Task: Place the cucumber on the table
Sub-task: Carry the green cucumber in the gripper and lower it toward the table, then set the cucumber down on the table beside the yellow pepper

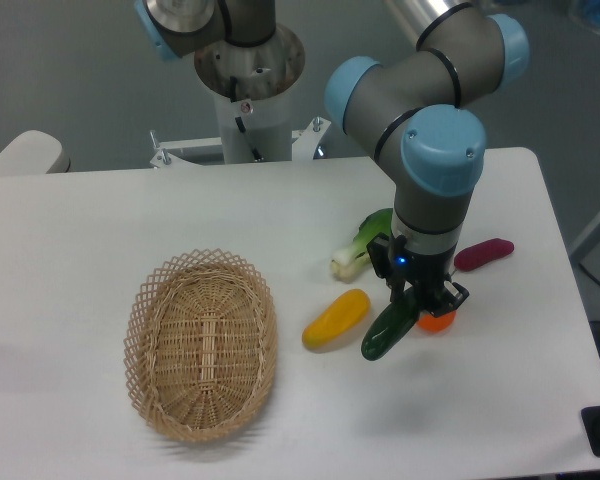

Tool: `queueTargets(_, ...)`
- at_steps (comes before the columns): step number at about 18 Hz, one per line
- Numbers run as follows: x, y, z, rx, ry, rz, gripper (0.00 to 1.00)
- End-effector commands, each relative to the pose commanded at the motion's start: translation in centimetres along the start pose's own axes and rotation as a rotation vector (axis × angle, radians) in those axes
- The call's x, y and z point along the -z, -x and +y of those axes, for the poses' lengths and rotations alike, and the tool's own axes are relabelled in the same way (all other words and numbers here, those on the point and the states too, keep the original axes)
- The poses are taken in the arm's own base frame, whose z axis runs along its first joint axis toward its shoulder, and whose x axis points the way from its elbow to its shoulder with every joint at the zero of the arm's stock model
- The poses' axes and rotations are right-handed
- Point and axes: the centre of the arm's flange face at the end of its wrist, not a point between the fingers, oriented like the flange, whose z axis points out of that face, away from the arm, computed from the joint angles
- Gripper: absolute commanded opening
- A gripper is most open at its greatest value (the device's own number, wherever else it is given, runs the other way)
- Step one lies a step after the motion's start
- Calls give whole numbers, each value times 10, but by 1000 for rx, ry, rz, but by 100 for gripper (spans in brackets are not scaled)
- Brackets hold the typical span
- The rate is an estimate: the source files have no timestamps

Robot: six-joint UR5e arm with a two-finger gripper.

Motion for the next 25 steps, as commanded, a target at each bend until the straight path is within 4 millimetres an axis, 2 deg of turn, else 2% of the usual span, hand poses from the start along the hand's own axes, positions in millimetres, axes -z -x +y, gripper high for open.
queueTargets(6, 5, 4, -5, 6, -9, -13, 24)
queueTargets(9, 4, 8, -10, 107, -15, -17, 24)
queueTargets(12, -4, 10, -38, 157, -34, -38, 24)
queueTargets(14, -18, 10, -56, 237, -56, -67, 24)
queueTargets(18, -57, 11, -82, 215, -91, -125, 24)
queueTargets(20, -80, 17, -84, 171, -89, -136, 24)
queueTargets(22, -102, 17, -83, 47, -65, -119, 24)
queueTargets(25, -130, 19, -71, -64, -24, -89, 24)
